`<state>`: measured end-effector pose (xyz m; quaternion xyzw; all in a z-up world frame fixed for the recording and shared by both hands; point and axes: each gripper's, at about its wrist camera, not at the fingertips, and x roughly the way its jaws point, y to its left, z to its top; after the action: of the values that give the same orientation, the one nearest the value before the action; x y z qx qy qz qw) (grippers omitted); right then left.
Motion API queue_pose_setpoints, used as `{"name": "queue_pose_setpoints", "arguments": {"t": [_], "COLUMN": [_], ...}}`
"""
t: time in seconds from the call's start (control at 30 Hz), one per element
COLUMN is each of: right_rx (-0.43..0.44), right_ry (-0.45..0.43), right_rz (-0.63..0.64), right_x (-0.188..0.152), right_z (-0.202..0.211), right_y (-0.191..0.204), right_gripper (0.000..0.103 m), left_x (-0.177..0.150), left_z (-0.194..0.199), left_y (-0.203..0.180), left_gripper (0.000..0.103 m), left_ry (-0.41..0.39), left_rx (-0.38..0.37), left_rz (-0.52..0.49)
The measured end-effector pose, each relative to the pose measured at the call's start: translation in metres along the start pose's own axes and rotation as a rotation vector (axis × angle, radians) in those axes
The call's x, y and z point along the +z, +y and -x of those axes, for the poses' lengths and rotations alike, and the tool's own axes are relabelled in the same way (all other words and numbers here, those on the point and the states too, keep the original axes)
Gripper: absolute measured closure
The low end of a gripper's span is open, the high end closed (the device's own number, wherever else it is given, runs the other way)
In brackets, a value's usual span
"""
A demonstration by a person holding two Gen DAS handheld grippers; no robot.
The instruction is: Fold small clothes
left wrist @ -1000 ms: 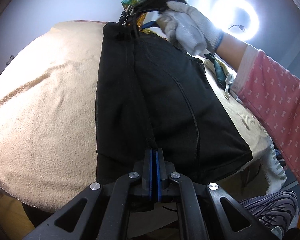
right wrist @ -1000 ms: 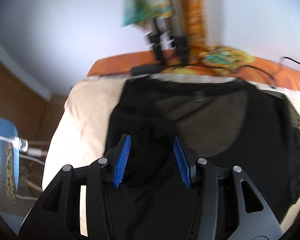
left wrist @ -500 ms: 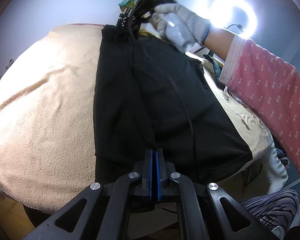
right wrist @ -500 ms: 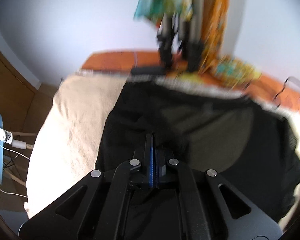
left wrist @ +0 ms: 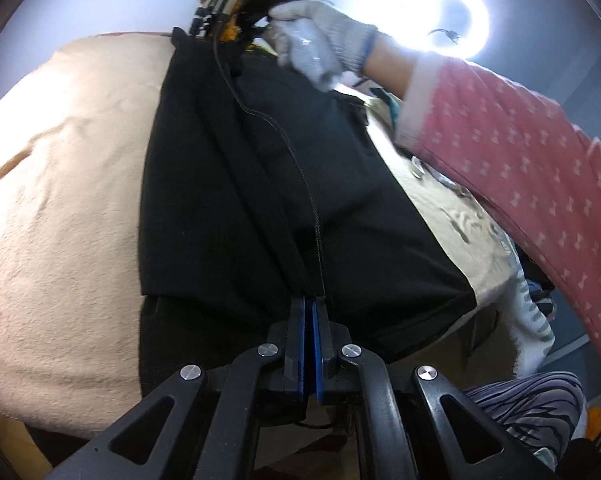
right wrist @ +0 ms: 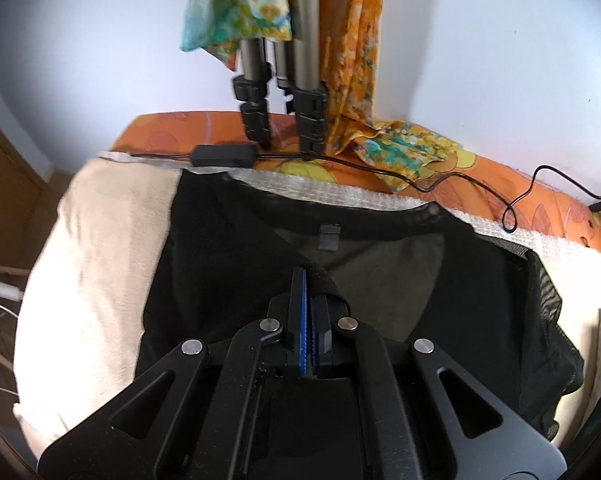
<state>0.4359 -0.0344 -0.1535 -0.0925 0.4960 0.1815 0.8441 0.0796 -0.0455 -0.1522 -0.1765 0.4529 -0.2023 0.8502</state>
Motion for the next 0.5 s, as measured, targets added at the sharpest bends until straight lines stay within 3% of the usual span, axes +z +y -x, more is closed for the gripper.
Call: {"name": "queue_pose_setpoints", "arguments": {"t": [0.1, 0.2, 0.23, 0.33, 0.37, 0.5], "right_rx": [-0.052, -0.053, -0.049, -0.014, -0.013, 0.011], "right_ry": [0.005, -0.005, -0.009, -0.001, -0.014, -0.039], "right_rz": [-0.017, -0.055, -0.062, -0.091, -0.089, -0.098], "right_x": [0.003, 0.004, 0.004, -0.004, -0.009, -0.029], "right_z": [0.000, 0.012, 0.016, 0.036, 0.047, 0.083], "right_y": [-0.010, -0.024, -0.027, -0.041, -0.045, -0.060], "right_gripper": [0.101, 0.100, 0.096, 0.064, 0.059, 0.058], "left_x": [0.000, -0.004, -0.005, -0.009, -0.011, -0.018], "left_z": [-0.004, -0.004, -0.001, 0.010, 0.019, 0.047], "left_y": [-0.005, -0.011, -0.013, -0.016, -0.017, -0.018], "left_gripper": [0.101, 0.085, 0.084, 0.082, 0.081, 0.079], "left_ry": [0.019, 0.030, 0.031, 0.017, 0.006, -0.028], "left_rx": [-0.042, -0.050, -0.050, -0.033, -0.027, 0.004], "left_rz": [-0.005, -0.016, -0.029, -0.071, -0.087, -0.137]}}
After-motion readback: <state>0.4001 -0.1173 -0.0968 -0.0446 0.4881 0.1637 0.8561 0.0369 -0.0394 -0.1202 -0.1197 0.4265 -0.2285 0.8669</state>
